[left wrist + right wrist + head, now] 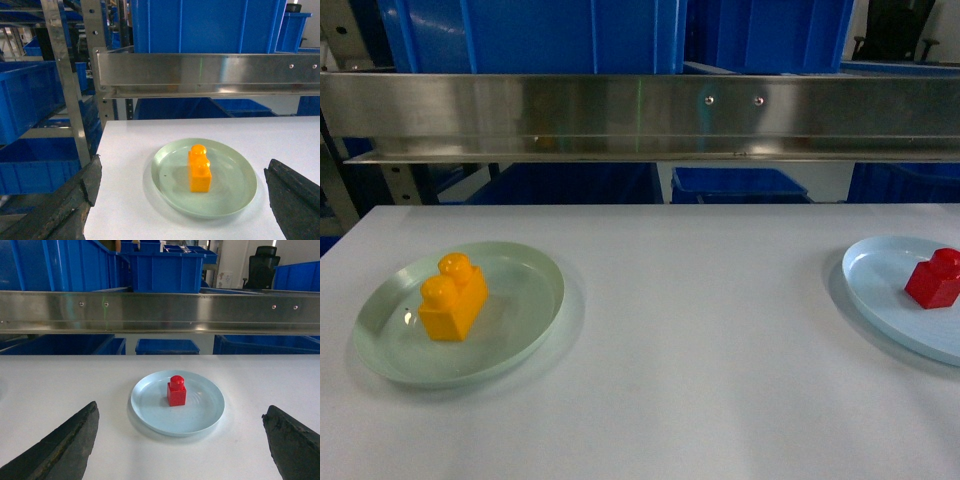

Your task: Sort and place red and yellow blocks in left bins

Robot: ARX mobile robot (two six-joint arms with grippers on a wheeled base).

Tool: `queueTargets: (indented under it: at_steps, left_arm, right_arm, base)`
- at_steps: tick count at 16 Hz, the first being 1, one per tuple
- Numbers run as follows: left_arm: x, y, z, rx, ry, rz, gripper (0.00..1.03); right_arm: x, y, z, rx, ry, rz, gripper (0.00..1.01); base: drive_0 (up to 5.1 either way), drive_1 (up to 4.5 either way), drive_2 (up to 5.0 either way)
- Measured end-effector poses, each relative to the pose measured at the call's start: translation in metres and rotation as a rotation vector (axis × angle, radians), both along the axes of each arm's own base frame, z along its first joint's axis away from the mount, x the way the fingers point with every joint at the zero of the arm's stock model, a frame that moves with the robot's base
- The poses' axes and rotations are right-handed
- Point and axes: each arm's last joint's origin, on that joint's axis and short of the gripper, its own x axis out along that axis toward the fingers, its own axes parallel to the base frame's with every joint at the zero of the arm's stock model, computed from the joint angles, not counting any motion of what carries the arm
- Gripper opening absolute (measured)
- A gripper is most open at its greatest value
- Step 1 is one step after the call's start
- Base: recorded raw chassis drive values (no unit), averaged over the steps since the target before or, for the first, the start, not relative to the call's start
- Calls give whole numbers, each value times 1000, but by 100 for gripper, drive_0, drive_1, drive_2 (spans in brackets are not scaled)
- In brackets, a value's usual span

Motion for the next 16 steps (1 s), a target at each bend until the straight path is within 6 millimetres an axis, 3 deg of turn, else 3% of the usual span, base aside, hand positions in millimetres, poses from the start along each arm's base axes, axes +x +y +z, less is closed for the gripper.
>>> queueTargets:
  at_steps: [12,14,16]
  left_arm:
    - [0,0,0,1,-3,0,98]
    - [2,9,17,4,-55,24,98]
    - [21,29,54,-51,5,71,98]
  right_arm:
    - [0,0,0,0,0,0,98]
    - [4,1,-1,-1,64,16,98]
    - [22,5,32,-61,43,8,98]
  base:
    - [0,0,0]
    - [0,0,0]
    - [0,0,0]
